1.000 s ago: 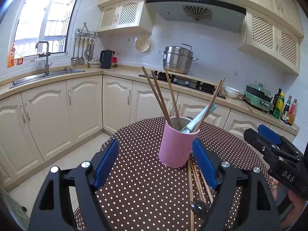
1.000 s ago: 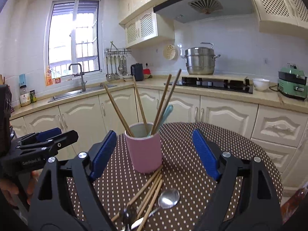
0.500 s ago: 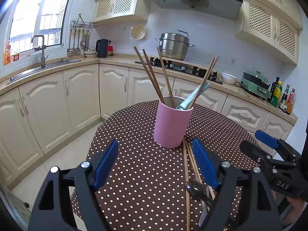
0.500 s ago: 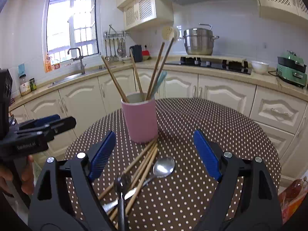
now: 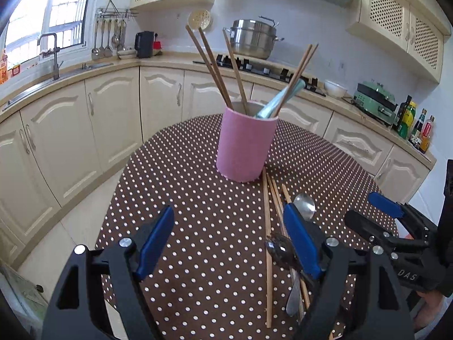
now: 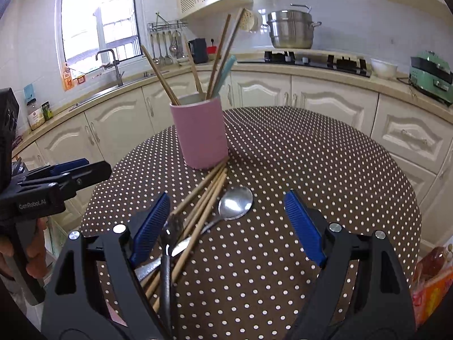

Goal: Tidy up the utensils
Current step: 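Grasp a wooden chopstick from the pile with the left gripper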

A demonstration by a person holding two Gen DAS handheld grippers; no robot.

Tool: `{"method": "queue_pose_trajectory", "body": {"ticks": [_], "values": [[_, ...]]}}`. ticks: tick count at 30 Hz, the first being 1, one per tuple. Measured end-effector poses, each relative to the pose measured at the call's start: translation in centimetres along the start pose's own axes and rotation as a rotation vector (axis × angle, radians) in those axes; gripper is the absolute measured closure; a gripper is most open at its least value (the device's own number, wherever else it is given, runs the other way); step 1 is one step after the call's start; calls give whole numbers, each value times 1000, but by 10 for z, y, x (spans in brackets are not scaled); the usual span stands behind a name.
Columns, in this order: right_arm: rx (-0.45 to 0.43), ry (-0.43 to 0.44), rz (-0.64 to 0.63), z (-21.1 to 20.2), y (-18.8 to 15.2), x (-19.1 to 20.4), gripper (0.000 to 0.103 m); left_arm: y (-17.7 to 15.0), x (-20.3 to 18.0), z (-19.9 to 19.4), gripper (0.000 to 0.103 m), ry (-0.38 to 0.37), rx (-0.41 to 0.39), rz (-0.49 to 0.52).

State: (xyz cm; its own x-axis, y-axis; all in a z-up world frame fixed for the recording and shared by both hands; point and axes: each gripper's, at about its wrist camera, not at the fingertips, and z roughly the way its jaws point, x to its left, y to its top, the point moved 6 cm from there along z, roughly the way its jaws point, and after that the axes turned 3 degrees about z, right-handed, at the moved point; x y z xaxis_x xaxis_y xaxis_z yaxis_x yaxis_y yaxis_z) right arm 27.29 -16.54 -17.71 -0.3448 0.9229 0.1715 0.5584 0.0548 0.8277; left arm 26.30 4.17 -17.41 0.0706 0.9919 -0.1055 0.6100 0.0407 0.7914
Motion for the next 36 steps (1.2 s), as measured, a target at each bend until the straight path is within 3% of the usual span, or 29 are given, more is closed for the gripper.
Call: {"method": "queue_pose_trajectory", "body": {"ticks": [8,23,33,36], "values": [[17,-10,32,2,-11,-12,21,-21,-7,21,25,-16,114,5],[47,1,91,15,-23,-27,21,-31,-13,34,25,-42,162,-34],[57,43,165,15,-25,-38,21,-32,-8,50,25,-164,263,-153],[69,54,191,14,-27,-42,21,-31,-10,56,26,-160,281,-150]]}}
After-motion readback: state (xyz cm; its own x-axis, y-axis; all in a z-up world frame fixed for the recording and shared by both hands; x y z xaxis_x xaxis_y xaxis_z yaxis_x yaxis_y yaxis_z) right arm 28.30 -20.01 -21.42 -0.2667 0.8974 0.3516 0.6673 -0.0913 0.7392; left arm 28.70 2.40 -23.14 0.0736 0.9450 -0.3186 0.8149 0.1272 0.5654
